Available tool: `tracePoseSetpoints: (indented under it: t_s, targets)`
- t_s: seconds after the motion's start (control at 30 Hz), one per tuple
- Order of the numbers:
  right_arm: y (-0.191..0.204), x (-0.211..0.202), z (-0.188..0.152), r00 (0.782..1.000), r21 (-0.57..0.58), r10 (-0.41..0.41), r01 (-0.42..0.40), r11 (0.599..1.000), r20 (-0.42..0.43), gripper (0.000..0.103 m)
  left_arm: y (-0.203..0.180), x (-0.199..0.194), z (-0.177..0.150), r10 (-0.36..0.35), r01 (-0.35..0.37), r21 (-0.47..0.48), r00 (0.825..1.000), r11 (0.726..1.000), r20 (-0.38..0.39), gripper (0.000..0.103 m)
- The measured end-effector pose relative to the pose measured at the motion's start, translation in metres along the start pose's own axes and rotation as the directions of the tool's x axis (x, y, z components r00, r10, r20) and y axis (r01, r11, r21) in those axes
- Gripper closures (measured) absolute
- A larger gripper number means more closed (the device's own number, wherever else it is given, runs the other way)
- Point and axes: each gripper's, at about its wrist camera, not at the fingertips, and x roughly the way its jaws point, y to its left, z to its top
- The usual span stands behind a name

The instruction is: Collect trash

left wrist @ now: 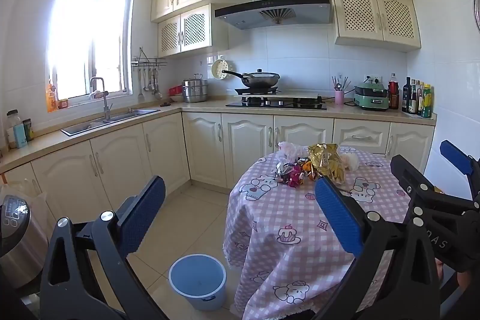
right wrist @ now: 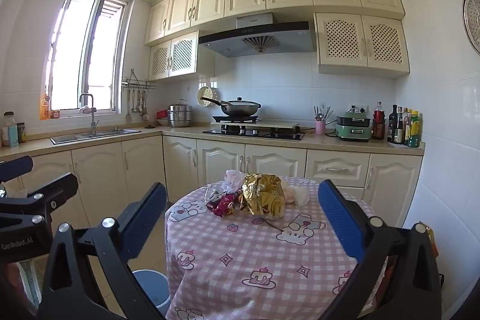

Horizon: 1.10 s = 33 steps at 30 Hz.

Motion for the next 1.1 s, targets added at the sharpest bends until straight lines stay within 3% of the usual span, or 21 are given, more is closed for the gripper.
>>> tracePoseSetpoints:
  t_s: [1.1]
  targets:
    - [0.003, 0.006, -0.009, 1.000, 0.003, 0.012, -0.012, 1.000, -0.015, 0.004, 0.005, 0.008, -0.012, 0.005, -0.005, -0.005, 1.000, 1.000, -0.016, 0.006]
